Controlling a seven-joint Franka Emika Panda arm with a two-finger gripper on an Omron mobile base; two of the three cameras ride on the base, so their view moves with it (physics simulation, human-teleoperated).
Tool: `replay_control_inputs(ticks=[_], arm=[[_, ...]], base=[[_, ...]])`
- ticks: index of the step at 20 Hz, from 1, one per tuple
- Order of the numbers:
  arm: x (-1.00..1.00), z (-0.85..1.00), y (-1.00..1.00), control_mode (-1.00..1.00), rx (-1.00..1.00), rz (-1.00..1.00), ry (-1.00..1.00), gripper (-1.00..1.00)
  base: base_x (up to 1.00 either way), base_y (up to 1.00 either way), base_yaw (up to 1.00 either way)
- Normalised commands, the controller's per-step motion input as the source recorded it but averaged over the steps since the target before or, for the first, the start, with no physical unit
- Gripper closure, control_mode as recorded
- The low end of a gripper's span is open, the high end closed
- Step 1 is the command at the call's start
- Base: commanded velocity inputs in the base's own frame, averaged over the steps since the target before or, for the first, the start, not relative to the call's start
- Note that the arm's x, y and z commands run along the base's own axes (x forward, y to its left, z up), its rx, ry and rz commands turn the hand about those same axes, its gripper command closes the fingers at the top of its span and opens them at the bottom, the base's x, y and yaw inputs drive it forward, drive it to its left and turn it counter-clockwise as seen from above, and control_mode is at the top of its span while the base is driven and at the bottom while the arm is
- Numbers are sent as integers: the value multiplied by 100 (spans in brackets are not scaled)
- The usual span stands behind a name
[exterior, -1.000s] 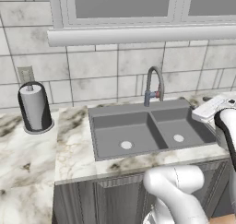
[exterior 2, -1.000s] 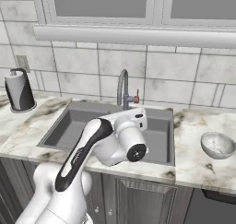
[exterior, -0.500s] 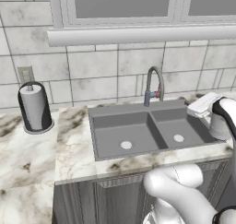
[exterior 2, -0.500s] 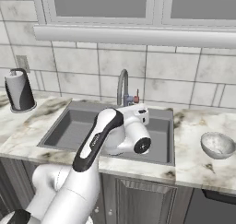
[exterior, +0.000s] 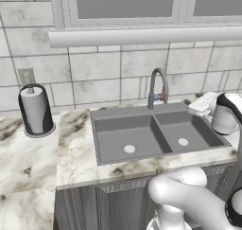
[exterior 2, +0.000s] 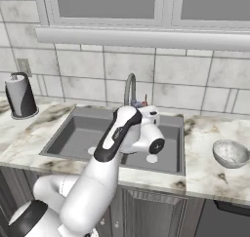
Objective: Rinse each bowl for a few seconds and place them down in the sink or on the counter.
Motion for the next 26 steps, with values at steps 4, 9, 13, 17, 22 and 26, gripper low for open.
replay_control_inputs(ticks=[4, 9, 13, 17, 22, 26], arm=[[34, -11, -2, -100, 0, 5, 0, -100], [35, -8, 0, -100, 0, 4, 0, -100], [37, -9, -2, -100, 1, 3, 0, -100], [38, -14, -9, -100, 2, 4, 0, -100], [37, -14, -10, -100, 2, 5, -1, -100], [36, -12, -8, -100, 2, 5, -1, -100]], base=[[0, 0, 0], [0, 0, 0], [0, 0, 0], [0, 0, 0], [0, 0, 0], [0, 0, 0]])
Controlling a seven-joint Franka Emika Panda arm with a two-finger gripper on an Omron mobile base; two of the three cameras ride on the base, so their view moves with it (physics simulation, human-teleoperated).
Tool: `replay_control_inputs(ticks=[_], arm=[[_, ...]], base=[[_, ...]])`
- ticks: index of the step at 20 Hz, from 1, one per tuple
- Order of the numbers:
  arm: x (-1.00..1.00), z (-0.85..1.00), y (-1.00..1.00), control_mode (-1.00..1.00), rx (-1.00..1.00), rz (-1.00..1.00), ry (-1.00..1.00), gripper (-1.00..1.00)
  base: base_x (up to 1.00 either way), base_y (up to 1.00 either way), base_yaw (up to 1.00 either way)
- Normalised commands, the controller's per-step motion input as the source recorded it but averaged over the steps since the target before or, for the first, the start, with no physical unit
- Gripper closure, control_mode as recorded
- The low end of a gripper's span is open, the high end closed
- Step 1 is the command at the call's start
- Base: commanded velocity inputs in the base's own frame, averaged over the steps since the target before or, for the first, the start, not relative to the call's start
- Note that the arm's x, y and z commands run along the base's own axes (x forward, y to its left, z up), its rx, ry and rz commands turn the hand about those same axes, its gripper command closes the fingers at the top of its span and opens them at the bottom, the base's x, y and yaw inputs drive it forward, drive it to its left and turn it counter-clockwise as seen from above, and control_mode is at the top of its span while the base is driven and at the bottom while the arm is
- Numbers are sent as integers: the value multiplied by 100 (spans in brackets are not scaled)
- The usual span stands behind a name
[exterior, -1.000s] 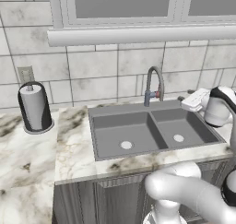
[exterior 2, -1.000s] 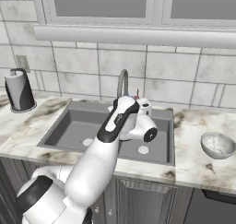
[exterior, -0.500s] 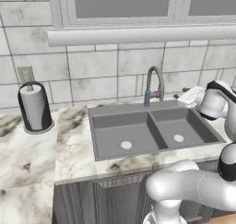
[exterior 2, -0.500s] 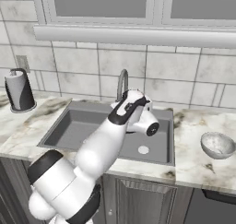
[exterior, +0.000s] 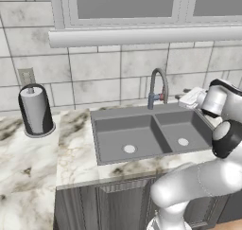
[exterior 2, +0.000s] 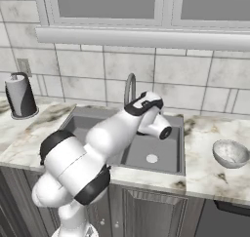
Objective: Rinse each bowl for a few seconds and place them down in the sink or on the counter.
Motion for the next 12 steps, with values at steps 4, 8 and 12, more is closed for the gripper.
replay_control_inputs(ticks=[4, 8, 12], arm=[[40, -17, -7, -100, 1, 4, -1, -100], [37, -18, -7, -100, 1, 4, -3, -100], [33, -13, -6, -100, 1, 3, -2, -100]], base=[[0, 0, 0], [0, 0, 0], [0, 0, 0]])
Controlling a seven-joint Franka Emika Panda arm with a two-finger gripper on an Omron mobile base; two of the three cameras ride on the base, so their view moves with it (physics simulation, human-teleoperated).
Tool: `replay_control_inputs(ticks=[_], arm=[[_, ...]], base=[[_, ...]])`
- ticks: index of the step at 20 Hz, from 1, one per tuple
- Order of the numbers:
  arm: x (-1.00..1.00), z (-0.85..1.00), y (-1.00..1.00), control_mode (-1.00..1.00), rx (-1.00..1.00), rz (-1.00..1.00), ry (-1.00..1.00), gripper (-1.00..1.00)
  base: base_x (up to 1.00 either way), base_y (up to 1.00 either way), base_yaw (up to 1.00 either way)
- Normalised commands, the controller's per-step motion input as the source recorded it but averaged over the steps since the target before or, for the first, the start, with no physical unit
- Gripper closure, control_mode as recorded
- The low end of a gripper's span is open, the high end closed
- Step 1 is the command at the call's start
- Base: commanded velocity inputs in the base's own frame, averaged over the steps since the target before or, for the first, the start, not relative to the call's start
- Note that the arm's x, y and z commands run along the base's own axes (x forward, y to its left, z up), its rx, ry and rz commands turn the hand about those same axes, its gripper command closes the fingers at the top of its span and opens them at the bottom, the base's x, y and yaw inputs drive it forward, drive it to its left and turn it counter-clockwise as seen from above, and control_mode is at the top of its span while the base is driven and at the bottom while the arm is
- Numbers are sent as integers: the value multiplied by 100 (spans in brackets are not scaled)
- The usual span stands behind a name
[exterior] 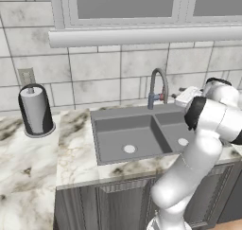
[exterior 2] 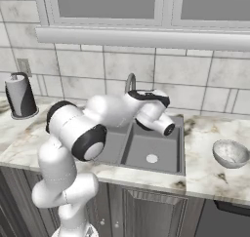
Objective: Rinse each bowl for a few seconds and place them down in the sink or on the counter.
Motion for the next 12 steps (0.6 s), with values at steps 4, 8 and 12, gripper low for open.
replay_control_inputs(ticks=[4, 8, 12], arm=[[32, -12, -5, -100, 0, 2, -2, -100], [30, -10, -1, -100, 0, 0, -2, -100], [28, -10, 0, -100, 0, -2, -2, -100]], base=[[0, 0, 0], [0, 0, 0], [0, 0, 0]])
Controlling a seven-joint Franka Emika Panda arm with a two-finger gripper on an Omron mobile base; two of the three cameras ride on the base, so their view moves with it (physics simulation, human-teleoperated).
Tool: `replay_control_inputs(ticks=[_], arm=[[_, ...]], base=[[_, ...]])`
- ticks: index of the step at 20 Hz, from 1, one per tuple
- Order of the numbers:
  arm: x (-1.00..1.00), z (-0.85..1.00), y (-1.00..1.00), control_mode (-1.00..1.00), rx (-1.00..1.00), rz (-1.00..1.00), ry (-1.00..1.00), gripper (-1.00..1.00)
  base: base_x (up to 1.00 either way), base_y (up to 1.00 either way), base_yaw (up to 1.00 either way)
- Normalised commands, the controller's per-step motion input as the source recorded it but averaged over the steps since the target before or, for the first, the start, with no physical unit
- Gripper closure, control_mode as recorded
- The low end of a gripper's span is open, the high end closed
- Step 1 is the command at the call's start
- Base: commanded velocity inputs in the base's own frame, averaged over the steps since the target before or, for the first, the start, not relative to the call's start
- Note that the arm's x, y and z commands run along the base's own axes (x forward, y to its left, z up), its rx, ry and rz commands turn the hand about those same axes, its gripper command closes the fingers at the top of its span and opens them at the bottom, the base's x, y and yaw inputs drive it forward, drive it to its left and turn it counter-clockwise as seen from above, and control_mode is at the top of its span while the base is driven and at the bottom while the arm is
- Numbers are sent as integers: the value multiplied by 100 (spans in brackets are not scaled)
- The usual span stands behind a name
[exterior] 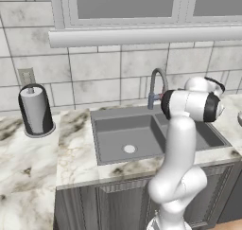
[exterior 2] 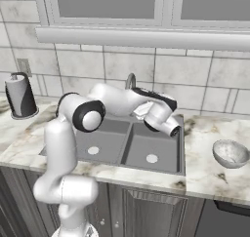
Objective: Rinse each bowl for a few seconds and place them down in the sink or on the counter.
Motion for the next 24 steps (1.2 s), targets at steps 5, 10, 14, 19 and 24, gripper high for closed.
replay_control_inputs(ticks=[5, 10, 14, 19, 24], arm=[[24, -2, 10, -100, -1, -8, -4, -100], [23, 0, 11, -100, -2, -7, -2, -100], [19, 6, 11, -100, -2, -5, -1, -100], [21, 9, 7, -100, -2, -5, 0, -100], [36, 0, 7, -100, 0, -8, 5, -100]], base=[[0, 0, 0], [0, 0, 0], [0, 0, 0], [0, 0, 0], [0, 0, 0]])
